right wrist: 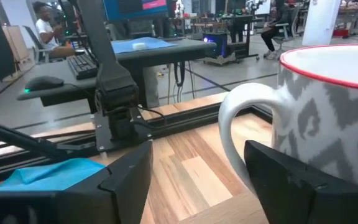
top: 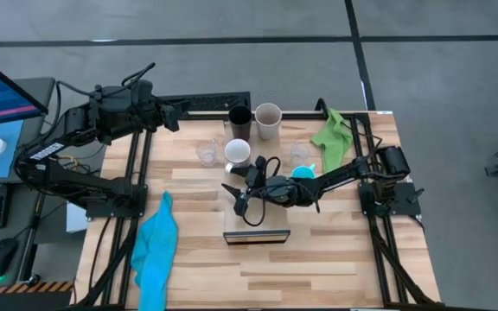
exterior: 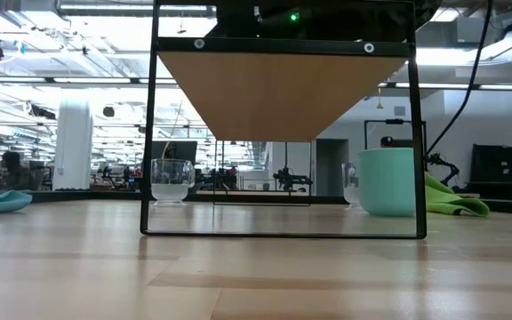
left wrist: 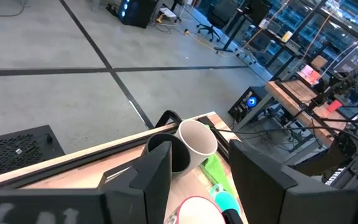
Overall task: Stack small to large cups/mugs on shelf
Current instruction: Put the gray cup on the shelf, then put the blue cup on the shelf
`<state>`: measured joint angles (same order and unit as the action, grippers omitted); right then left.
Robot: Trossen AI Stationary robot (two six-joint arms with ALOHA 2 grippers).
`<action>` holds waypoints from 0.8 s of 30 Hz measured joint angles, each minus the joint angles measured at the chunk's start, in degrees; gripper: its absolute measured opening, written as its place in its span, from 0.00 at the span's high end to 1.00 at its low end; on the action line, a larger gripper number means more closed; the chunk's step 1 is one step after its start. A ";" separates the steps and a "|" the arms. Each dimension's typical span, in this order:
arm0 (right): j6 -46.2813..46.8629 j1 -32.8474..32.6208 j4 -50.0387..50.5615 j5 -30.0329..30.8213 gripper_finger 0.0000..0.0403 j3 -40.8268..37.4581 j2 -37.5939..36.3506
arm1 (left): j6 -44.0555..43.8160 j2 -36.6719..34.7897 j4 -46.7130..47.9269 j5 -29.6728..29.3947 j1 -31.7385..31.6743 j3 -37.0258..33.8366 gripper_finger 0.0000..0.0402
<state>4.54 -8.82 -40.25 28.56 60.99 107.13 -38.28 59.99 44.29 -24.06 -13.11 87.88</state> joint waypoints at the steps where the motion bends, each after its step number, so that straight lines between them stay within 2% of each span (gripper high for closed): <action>1: -0.02 -0.17 0.00 0.02 0.31 0.00 0.00 | 0.01 0.00 0.00 -0.02 0.00 0.00 0.62; 8: 0.04 -0.26 8.25 2.79 0.29 0.00 -4.83 | 0.04 0.02 -0.02 -0.39 -0.01 0.00 0.62; 14: 0.70 -0.25 12.73 2.83 0.29 0.02 -8.40 | 0.08 0.02 -0.04 -0.39 -0.01 0.00 0.62; 24: 5.75 -3.08 20.61 2.80 0.29 0.00 -10.10 | 0.22 0.02 -0.07 -0.63 -0.01 0.00 0.62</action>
<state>10.29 -11.91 -19.64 31.35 60.99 97.03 -38.06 60.01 44.23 -24.69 -13.13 87.88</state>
